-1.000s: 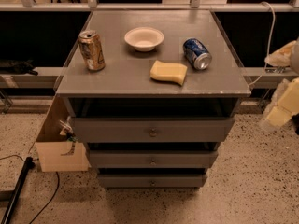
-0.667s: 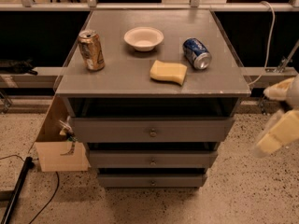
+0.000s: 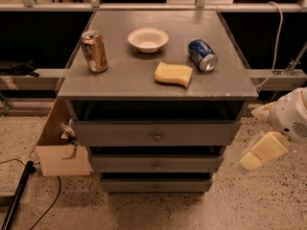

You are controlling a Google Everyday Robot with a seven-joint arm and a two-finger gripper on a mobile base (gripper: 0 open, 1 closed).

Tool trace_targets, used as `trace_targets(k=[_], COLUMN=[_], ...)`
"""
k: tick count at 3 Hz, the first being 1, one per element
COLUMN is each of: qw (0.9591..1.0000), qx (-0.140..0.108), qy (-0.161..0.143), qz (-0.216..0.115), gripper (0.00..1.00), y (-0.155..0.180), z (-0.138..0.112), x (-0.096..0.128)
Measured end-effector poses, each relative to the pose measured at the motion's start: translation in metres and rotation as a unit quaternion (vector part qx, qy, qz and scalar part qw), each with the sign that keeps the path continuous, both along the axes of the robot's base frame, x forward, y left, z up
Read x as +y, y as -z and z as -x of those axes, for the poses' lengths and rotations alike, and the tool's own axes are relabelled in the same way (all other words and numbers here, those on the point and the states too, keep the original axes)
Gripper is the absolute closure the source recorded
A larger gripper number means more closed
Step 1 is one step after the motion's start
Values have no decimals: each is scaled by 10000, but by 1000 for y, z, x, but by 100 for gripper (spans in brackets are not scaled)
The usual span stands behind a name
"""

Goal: Open top drawer

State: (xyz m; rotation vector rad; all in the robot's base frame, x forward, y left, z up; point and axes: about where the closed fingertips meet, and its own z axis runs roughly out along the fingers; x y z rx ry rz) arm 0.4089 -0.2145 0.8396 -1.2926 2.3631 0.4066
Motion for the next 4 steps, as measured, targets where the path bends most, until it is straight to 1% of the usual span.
trace_targets(k=[1,2,3,4], qw=[10000,9998,9992,9992], qx=[-19,-61,-96,-96], qy=[20,24,-78,-78], qz=[68,172,372,373], gripper=[0,0,0,0], y=[16,24,37,37], z=[-30,-50,-59,-59], x=[11,16,30,30])
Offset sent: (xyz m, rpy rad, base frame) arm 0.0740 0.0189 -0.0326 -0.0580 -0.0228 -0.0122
